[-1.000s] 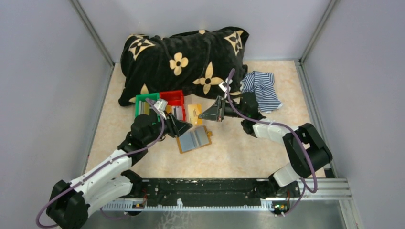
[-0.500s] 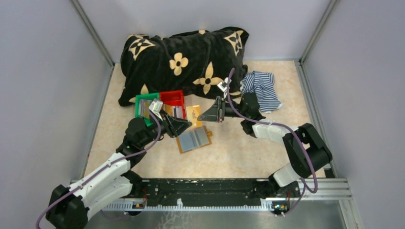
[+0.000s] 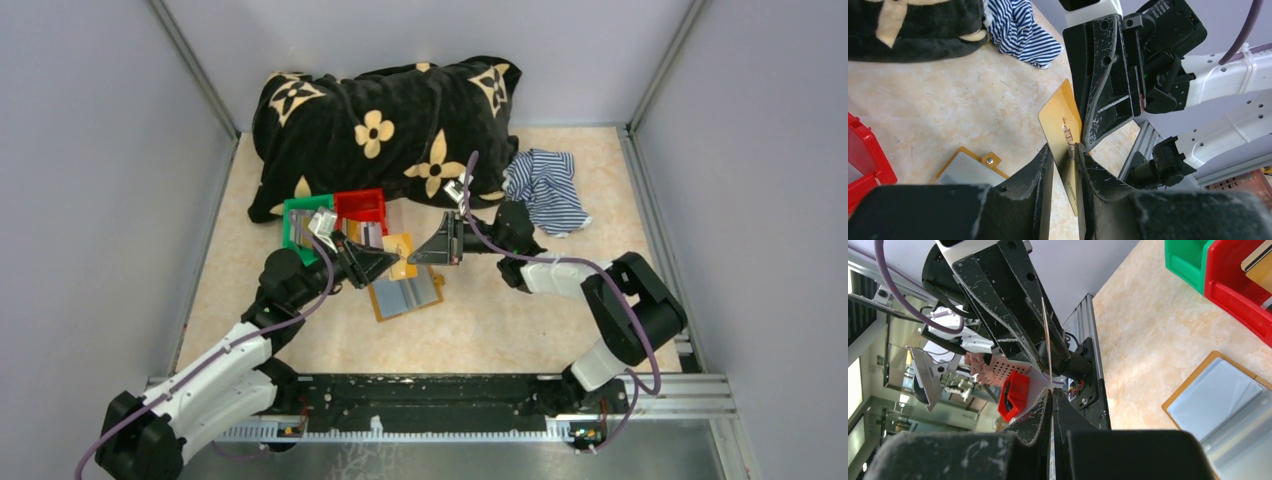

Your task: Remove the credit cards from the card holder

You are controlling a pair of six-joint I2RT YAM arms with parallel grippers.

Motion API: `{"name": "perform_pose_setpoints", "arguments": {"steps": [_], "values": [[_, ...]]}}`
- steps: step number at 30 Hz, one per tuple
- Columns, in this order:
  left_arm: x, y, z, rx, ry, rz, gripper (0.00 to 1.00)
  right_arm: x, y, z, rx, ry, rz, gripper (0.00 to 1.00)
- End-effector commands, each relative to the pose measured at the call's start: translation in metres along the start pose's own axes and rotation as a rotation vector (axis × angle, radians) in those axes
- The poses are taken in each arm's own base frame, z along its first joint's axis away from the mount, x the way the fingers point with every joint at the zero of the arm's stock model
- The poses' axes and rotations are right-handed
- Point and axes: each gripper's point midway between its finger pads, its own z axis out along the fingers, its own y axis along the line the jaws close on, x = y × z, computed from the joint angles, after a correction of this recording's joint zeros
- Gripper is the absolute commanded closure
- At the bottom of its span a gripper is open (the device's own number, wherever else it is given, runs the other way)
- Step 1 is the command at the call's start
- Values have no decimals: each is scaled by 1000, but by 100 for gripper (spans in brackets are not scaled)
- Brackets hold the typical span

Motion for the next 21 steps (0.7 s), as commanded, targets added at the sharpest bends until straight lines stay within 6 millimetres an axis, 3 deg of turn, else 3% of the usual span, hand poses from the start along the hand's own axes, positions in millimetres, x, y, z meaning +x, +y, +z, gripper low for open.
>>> {"name": "perform_pose_setpoints", "arguments": {"steps": [1, 7, 13, 16, 20, 21], "values": [[-9, -2, -5, -6, -41, 17, 72, -2, 9, 3, -45, -5, -66, 100], [-10, -1, -7, -18, -39, 29, 68, -5, 8, 5, -43, -4, -70, 100], [-8, 0, -8, -19, -37, 25, 83, -4, 4, 5, -39, -7, -60, 100], [-6, 0, -9, -18, -33, 25, 100, -4, 3, 6, -39, -9, -57, 100], [-8, 4, -9, -47, -37, 18, 100, -4, 2, 6, -41, -13, -55, 100], [-8, 9, -8, -75, -29, 13, 100, -6, 0, 6, -34, -23, -55, 91]]}}
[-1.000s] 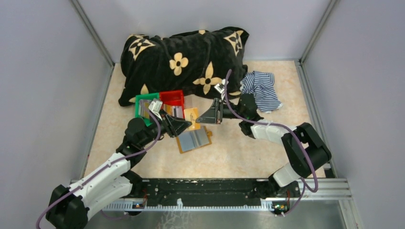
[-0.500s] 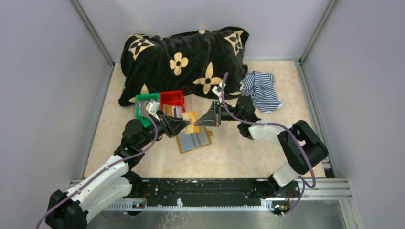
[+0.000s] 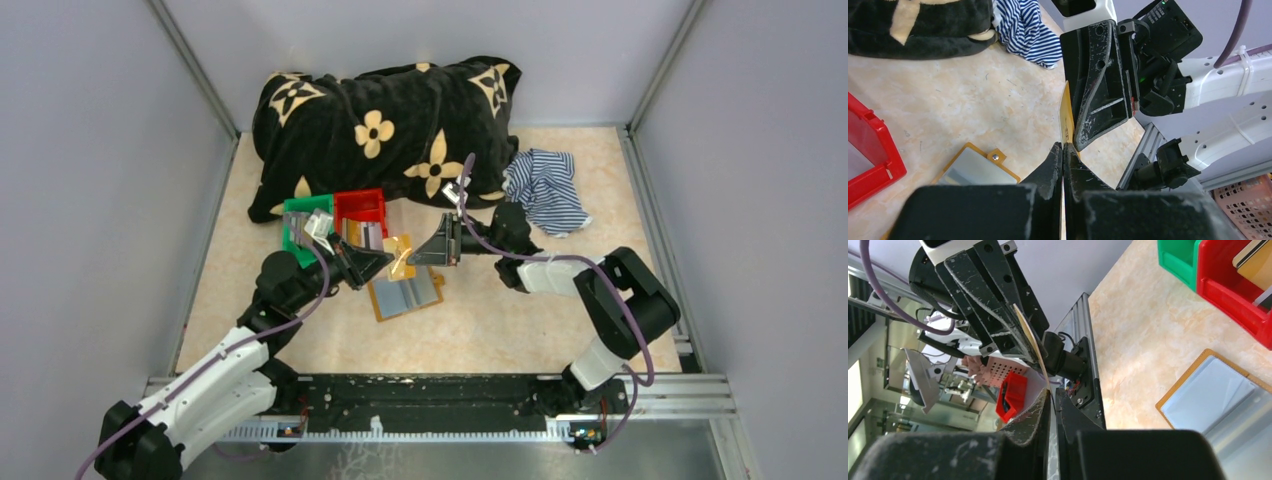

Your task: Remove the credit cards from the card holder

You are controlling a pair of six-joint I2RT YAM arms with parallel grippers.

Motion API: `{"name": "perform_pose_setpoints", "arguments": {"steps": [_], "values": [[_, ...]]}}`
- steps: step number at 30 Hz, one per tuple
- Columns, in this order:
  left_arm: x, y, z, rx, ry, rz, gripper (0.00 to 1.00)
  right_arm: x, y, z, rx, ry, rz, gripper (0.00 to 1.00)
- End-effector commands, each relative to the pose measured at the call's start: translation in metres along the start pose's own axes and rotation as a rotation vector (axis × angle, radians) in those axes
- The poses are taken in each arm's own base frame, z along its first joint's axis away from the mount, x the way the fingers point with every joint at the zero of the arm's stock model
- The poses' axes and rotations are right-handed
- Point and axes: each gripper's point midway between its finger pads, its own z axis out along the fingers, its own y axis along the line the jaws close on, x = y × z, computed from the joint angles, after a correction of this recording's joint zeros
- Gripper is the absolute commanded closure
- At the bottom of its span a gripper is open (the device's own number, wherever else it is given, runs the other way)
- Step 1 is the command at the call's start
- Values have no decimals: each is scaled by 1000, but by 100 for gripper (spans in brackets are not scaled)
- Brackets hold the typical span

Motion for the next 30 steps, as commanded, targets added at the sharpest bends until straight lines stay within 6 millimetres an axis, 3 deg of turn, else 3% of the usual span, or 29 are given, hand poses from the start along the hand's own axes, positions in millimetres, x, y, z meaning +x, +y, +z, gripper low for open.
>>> {"name": "perform_pose_setpoints", "arguments": {"steps": [1, 4, 6, 9, 16, 18, 24, 30], "values": [[-6, 9, 1, -56, -5, 12, 100, -10, 9, 2, -34, -33, -64, 86], [-7, 17, 6, -107, 17, 7, 100, -14, 5, 0, -23, -50, -60, 70], [-8, 28, 9, -166, 38, 7, 100, -17, -1, -4, -5, -68, -56, 66], [-11, 49, 17, -236, 95, -29, 100, -24, -22, -14, 65, -128, -18, 66], [-21, 129, 33, -397, 219, -113, 100, -20, -84, -31, 312, -176, 51, 66], [-30, 145, 35, -432, 245, -119, 100, -19, -91, -33, 349, -160, 45, 66], [-62, 168, 30, -504, 194, -124, 100, -15, -105, -37, 429, -118, 23, 66], [-57, 199, 15, -641, 249, -140, 100, -12, -110, -34, 415, -105, 35, 67]]}}
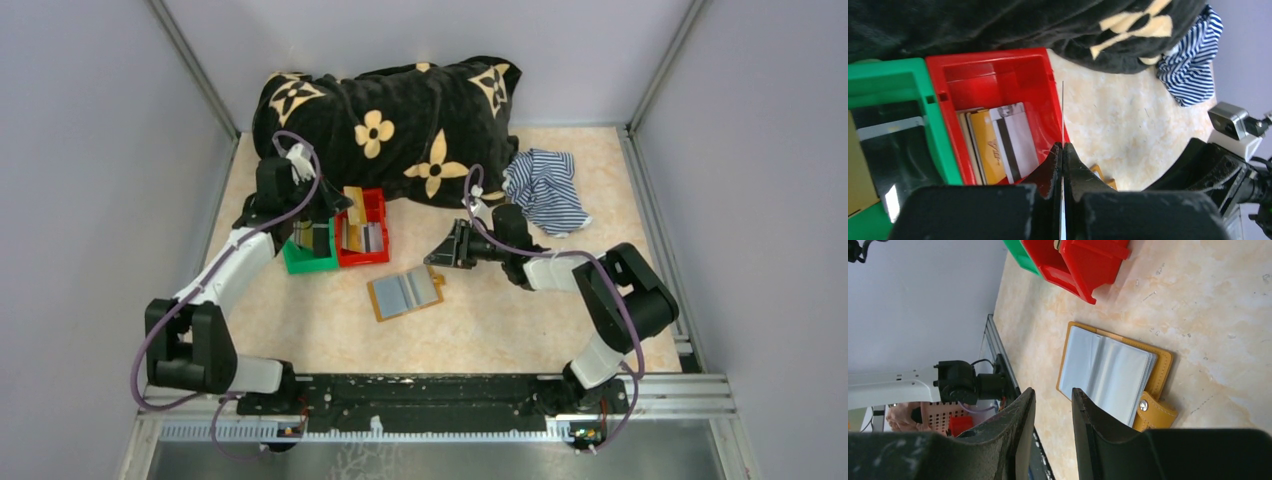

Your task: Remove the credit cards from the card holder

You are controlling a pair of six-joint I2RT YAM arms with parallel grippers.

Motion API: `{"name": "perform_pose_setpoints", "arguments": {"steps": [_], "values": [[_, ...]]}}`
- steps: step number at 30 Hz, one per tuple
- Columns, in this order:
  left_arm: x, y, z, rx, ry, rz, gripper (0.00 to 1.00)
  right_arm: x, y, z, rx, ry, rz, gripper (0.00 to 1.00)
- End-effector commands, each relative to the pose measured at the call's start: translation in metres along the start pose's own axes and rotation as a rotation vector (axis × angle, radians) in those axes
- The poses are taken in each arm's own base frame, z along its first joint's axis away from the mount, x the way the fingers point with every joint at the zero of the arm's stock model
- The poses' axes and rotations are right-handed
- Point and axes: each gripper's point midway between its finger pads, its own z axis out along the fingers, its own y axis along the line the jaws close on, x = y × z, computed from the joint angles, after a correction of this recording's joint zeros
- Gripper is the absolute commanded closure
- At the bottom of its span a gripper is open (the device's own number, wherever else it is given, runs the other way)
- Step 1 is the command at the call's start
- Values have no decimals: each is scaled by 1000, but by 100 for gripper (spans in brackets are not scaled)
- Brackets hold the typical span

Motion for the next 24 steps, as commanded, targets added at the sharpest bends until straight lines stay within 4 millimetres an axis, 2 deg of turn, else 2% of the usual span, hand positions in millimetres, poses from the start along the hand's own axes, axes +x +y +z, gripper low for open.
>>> {"name": "perform_pose_setpoints", "arguments": {"steps": [1, 4, 5, 9, 18, 24], "values": [[9, 24, 5, -94, 63, 8, 100, -16, 4, 6, -25, -21, -58, 67], [18, 33, 12, -112, 95, 4, 100, -17, 8, 7, -37, -18, -65, 67], [21, 37, 16, -123, 104, 1, 100, -12, -1, 10, -23, 0, -45, 67], [24, 41, 24, -129, 131, -8, 100, -10, -3, 12, -32, 9, -36, 67], [41, 72, 30, -267, 181, 28, 100, -7, -6, 13, -31, 12, -30, 67], [51, 80, 39, -302, 214, 43, 100, -7, -6, 13, -33, 16, -29, 67]]}}
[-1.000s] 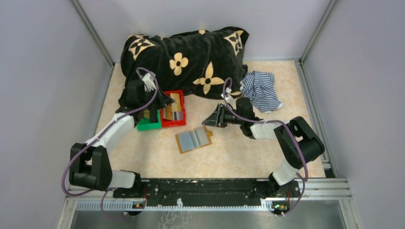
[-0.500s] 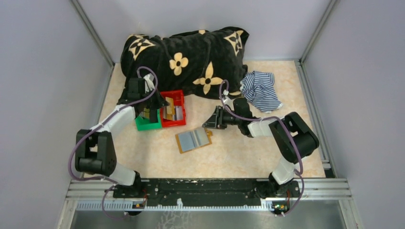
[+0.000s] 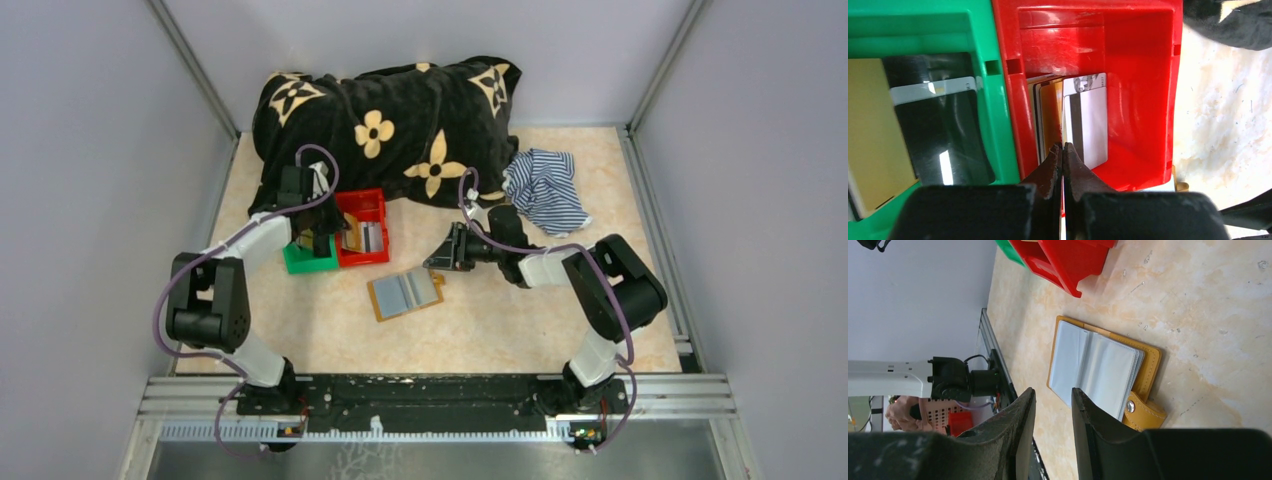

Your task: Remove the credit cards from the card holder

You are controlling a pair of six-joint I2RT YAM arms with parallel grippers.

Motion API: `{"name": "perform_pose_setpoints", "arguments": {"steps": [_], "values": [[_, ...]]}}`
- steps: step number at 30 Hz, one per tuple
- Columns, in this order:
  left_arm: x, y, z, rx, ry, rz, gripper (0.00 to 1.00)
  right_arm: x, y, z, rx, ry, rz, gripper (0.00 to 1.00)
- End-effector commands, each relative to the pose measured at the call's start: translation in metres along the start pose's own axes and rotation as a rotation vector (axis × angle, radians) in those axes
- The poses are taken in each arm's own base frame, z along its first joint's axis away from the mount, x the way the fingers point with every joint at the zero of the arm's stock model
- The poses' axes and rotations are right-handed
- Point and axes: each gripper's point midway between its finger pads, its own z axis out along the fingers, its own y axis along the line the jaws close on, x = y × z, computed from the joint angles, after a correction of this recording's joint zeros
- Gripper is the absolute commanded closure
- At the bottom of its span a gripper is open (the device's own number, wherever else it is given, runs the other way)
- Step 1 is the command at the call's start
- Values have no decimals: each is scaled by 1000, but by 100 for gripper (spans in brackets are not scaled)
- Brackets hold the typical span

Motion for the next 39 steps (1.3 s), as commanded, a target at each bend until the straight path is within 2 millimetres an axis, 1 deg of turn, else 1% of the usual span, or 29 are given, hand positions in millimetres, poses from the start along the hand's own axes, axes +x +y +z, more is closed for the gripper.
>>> {"name": "perform_pose_setpoints", "arguments": {"steps": [1, 9, 15, 16, 18, 20, 22, 26, 33, 36, 39], "values": [[-4, 4, 6, -44, 1, 37, 100, -16, 12, 4, -48, -28, -55, 67], [4, 7, 11, -78, 14, 53, 100, -16, 10, 5, -48, -26, -50, 67], [5, 8, 10, -82, 12, 50, 100, -14, 8, 5, -46, -22, -48, 67], [5, 8, 10, -81, 12, 49, 99, -14, 7, 5, -45, -22, -47, 67], [5, 7, 9, -84, 10, 46, 93, -13, 7, 5, -44, -21, -46, 67], [3, 8, 6, -97, 1, 45, 85, -13, 7, 5, -44, -22, -47, 67], [0, 10, 2, -112, -11, 43, 79, -13, 6, 5, -44, -22, -46, 67], [-4, 16, -8, -159, -34, 41, 70, -12, 5, 6, -43, -20, -45, 67], [-15, 16, -22, -185, -82, 37, 68, -12, 4, 6, -43, -21, -42, 67], [-19, 10, -27, -164, -102, 39, 68, -12, 5, 6, -47, -21, -43, 67], [-22, -1, -33, -117, -122, 46, 69, -12, 6, 5, -49, -22, -45, 67]]}}
